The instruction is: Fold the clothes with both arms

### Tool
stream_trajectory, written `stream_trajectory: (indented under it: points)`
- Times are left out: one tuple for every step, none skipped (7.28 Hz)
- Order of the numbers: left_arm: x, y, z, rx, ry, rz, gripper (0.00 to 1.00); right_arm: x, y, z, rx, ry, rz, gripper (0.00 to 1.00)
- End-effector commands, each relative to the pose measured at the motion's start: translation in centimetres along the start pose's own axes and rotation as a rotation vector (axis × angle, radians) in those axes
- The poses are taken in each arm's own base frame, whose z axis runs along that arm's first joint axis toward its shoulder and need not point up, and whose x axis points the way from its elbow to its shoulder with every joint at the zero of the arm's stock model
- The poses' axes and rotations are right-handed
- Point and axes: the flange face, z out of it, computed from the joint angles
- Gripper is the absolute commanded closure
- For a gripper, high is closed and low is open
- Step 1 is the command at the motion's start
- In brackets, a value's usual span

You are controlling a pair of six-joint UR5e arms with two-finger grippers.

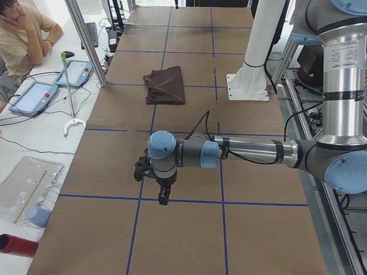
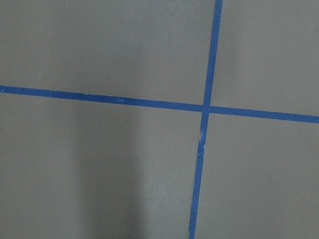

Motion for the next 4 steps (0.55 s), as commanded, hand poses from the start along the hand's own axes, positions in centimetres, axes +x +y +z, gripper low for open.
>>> stream_trajectory:
  points:
    - [0.21,-0.08,-0.17,0.003,0.005,0.004,0.00,0.01,0.02,0.01,0.000,0.000,0.000,0.00]
    - [0.26,-0.09,-0.22,0.004,0.004,0.005,0.00,0.12,0.23,0.12,-0.002,0.000,0.003,0.00]
    - [0.27,-0.10,-0.23,0.005,0.004,0.006,0.00,0.07,0.22,0.07,-0.001,0.000,0.002,0.00]
    - [0.34,-0.26,-0.33,0.008,0.004,0.008,0.00,0.07,0.22,0.07,-0.001,0.000,0.002,0.00]
